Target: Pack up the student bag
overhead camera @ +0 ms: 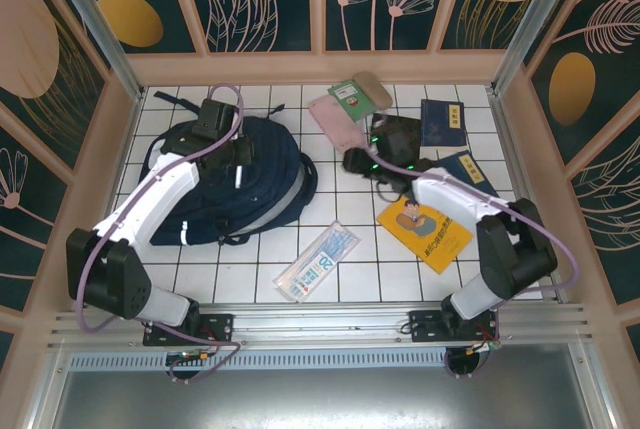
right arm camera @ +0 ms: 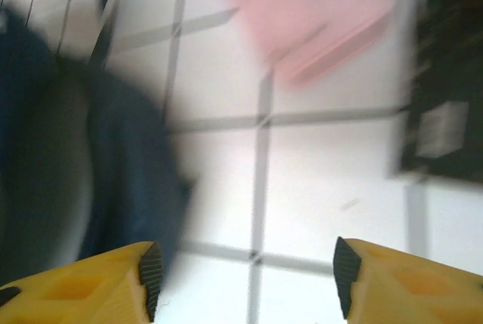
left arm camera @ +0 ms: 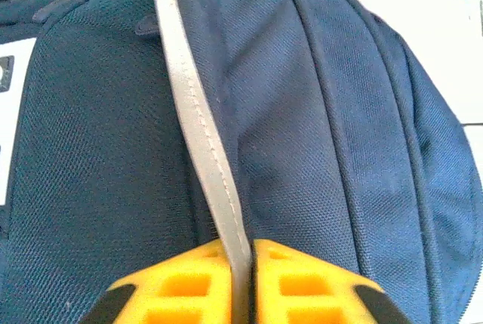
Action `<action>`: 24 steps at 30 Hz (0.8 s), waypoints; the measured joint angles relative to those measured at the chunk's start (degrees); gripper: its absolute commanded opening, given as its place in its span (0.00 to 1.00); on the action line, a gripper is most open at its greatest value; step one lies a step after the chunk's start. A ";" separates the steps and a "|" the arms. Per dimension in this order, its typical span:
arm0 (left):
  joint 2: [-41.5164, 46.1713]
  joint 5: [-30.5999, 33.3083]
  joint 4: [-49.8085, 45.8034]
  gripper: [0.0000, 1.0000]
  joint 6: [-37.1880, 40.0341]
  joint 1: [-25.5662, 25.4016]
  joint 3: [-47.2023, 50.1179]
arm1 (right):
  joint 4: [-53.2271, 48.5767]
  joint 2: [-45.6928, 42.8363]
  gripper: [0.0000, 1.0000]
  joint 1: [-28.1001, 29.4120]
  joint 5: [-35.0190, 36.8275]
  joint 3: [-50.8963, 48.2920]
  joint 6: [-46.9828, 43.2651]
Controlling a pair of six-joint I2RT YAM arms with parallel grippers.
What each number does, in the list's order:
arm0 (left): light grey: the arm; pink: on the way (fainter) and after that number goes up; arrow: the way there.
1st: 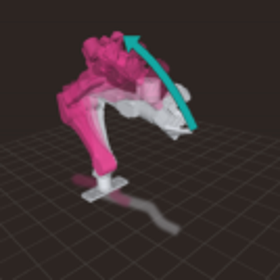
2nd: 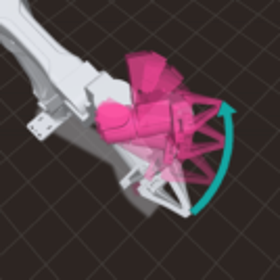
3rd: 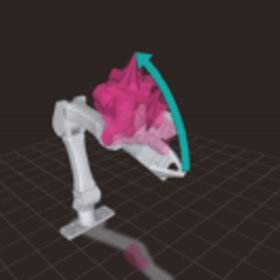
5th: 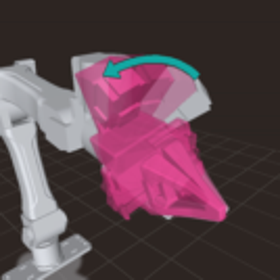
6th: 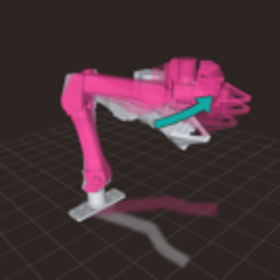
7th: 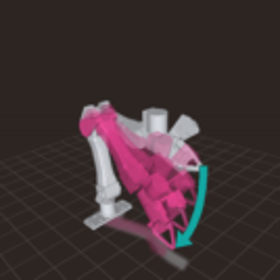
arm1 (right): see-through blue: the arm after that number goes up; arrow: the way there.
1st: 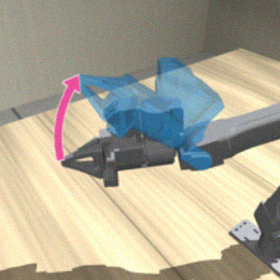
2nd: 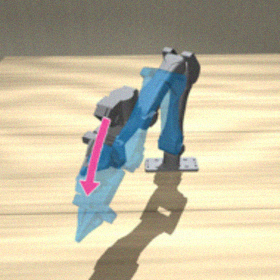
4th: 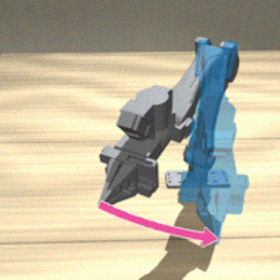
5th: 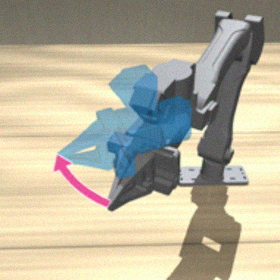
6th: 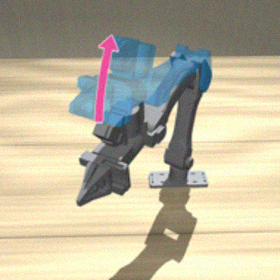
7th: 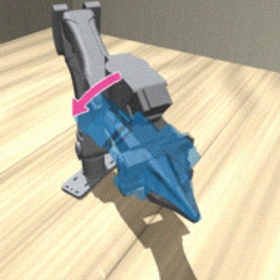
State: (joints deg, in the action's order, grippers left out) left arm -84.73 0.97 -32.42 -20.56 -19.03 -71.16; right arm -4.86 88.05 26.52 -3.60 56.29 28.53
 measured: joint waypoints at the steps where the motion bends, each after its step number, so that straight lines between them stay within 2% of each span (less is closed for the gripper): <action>1: -0.92 -0.68 0.72 0.49 -0.55 0.02 0.02 | -0.15 -0.22 0.67 -3.13 0.90 0.04 0.15; 4: -2.47 -1.77 2.43 0.58 -1.40 0.04 -0.07 | -2.03 0.96 0.67 -9.77 3.15 0.85 0.48; 6: -3.15 -1.77 2.58 0.59 -1.64 0.02 -1.07 | -3.04 3.17 0.67 -12.28 3.74 2.60 0.57; 10: -6.97 -2.67 3.52 0.60 -2.21 -1.90 -9.07 | -3.63 9.94 0.67 -16.04 3.10 8.31 0.31; 17: -19.08 -15.58 16.46 0.62 -10.40 -10.73 -16.65 | -3.93 17.75 0.67 -21.59 -1.03 13.03 -0.13; 24: -33.73 -24.52 22.40 0.63 -18.23 -15.76 -20.15 | -4.98 21.66 0.66 -25.44 -5.99 14.84 -0.79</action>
State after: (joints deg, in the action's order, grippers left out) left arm -118.45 -23.55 -10.02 -38.79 -34.79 -91.31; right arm -9.85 109.71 1.08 -9.58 71.13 27.75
